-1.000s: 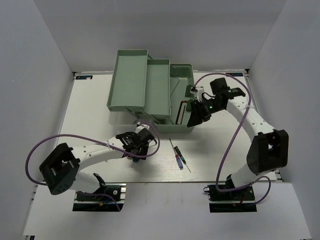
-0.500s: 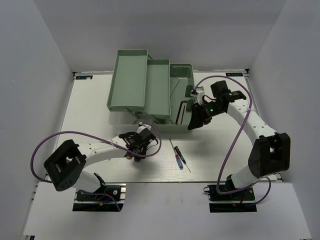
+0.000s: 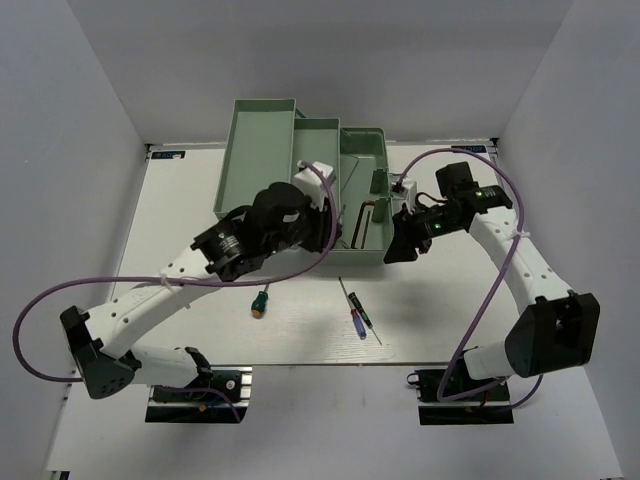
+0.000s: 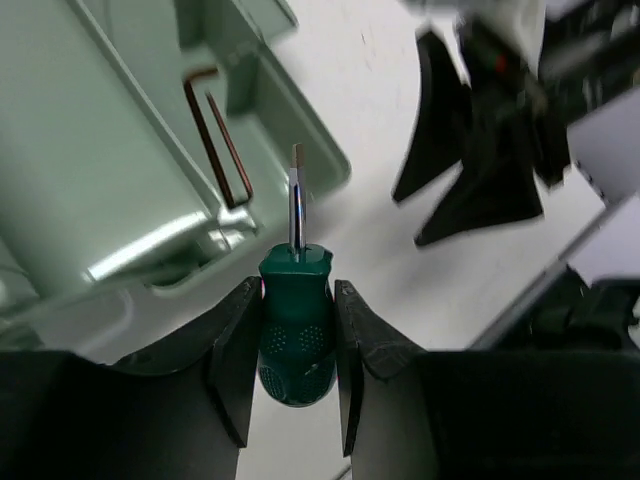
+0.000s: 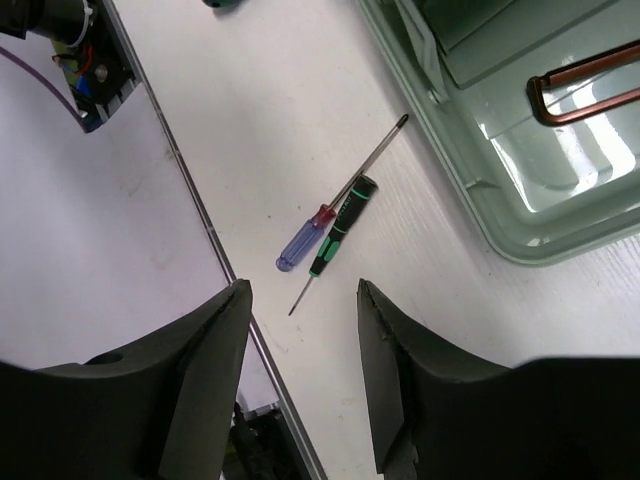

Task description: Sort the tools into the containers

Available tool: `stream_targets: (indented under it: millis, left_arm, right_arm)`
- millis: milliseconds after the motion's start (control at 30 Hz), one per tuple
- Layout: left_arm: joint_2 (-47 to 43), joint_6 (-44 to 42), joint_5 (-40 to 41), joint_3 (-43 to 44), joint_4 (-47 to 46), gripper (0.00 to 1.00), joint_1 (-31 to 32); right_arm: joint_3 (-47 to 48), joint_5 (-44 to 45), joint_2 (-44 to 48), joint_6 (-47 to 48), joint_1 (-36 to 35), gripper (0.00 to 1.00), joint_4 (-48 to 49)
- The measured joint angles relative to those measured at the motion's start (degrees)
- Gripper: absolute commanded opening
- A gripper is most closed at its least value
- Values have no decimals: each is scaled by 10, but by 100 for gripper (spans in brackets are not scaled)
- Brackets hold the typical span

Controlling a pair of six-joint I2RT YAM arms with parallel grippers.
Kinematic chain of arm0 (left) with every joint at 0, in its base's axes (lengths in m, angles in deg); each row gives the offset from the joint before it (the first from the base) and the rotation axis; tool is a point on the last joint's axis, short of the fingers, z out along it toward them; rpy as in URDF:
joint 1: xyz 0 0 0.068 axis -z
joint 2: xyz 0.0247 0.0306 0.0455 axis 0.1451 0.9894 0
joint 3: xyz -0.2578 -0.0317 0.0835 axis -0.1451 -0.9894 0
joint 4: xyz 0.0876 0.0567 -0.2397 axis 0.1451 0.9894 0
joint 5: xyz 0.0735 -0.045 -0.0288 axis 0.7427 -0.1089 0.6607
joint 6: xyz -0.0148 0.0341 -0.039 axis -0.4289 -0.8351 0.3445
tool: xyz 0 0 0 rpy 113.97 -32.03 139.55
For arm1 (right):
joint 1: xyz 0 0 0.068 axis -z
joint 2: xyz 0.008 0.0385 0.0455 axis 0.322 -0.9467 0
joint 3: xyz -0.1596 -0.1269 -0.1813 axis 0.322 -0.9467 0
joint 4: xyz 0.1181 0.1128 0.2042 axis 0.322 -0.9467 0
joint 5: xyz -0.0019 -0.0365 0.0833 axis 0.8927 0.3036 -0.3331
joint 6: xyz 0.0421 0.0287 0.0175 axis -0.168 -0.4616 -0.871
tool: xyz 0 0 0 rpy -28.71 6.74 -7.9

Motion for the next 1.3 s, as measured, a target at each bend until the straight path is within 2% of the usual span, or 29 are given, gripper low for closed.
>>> stream_targets:
  millis: [167,433,500,600,633,733,767,833,1000,1033,1067,1100,1200,1233,1300]
  left_arm:
    - [59,-31,72,73,-24,0,-17]
    - [334,-63,176,244,-19,0,-64]
    - [369,-65,189,255,-1,0,-75]
    - [387,-70,197,271,18,6,-90]
    - [387,-73,197,278,25,9,-94]
    - [387,-77,194,307,39,48,-106]
    - [386,-79,193,313,40,64,-110]
    - [378,-82,188,316,41,74,-114]
    - [315,-80,177,309,56,81,-112]
    - [286,-78,176,294,56,81,-110]
    - [252,-77,174,278,59,76,-108]
    - [211,-74,169,257,65,55,-106]
    - [67,-59,143,165,68,16,-102]
    - [15,-50,132,124,68,13,-101]
    - [-93,-20,119,31,83,8,-98]
  right_arm:
    - [-19,-7,16,12,1,52,-2]
    - [-25,3,16,27,-20,57,1]
    - [-25,7,16,29,-33,57,4]
    - [-25,14,15,28,-63,57,11]
    - [-25,17,14,27,-74,57,14]
    - [-25,23,3,23,-113,58,25]
    - [-25,26,-3,22,-126,58,29]
    - [-25,37,-18,17,-155,60,39]
    - [-25,68,-57,-17,-220,60,81]
    - [-25,74,-62,-26,-228,60,89]
    - [-25,81,-68,-35,-235,60,97]
    - [-25,87,-72,-41,-242,60,104]
    - [-25,110,-77,-59,-257,52,121]
    - [-26,118,-78,-67,-263,39,127]
    - [-28,134,-78,-84,-274,21,144]
